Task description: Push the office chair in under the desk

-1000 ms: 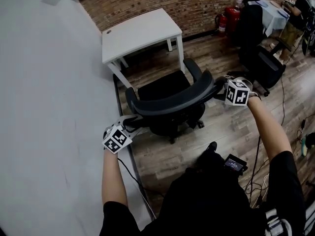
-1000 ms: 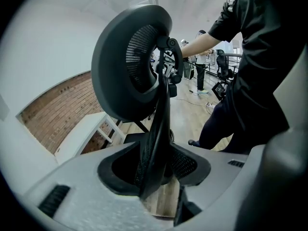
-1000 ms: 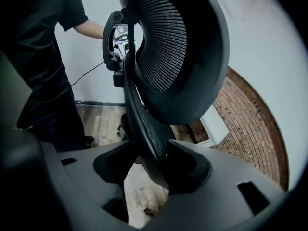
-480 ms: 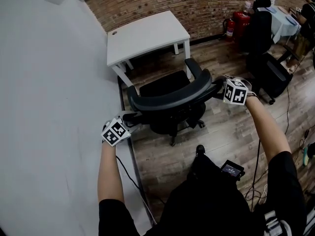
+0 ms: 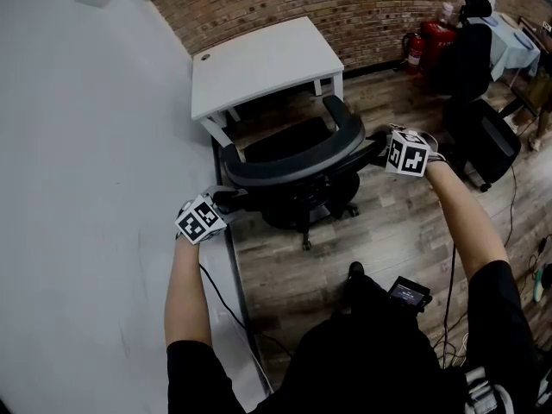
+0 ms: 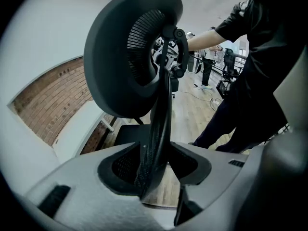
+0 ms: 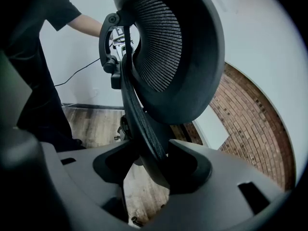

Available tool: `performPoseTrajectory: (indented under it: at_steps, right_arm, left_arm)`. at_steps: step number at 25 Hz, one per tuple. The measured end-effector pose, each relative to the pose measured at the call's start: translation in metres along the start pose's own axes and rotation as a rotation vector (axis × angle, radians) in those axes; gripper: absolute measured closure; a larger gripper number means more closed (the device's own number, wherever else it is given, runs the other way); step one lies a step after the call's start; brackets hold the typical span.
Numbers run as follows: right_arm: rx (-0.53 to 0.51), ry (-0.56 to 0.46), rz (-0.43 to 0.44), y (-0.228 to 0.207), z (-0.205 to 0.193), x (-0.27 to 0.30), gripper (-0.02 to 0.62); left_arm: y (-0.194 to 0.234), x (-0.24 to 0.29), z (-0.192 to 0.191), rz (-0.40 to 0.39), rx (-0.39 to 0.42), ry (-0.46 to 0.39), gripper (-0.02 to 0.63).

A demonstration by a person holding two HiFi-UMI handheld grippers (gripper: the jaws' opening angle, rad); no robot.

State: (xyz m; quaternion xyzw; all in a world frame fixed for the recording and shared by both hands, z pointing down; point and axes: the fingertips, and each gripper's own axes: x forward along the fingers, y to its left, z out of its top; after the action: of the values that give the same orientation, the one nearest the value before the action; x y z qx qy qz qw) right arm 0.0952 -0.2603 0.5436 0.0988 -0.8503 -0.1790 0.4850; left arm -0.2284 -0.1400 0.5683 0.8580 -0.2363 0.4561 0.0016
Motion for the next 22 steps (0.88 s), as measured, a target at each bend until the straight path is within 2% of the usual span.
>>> performPoseTrajectory:
  at_steps: [3, 8, 12, 16, 22]
  right_arm:
    - [-0.006, -0.01, 0.001, -0.021, 0.001, 0.013, 0.38]
    - [-0.007, -0.018, 0.012, -0.08, 0.016, 0.032, 0.38]
    - [-0.018, -0.025, 0.016, -0.099, 0.019, 0.044, 0.38]
    - [-0.025, -0.045, 0.018, -0.121, 0.02, 0.057, 0.38]
    - [-0.013, -0.038, 0.009, -0.155, 0.032, 0.071, 0.382]
  left_arm:
    - [0.024, 0.012, -0.005, 0.006, -0.011, 0.028, 0.416]
    - [0.086, 0.018, -0.007, 0.022, -0.007, 0.137, 0.419]
    - [0.107, 0.027, -0.016, 0.043, -0.017, 0.153, 0.419]
    - [0.131, 0.033, -0.016, 0.027, -0.022, 0.182, 0.42]
    - [0.173, 0.038, -0.018, 0.023, 0.039, 0.199, 0.44]
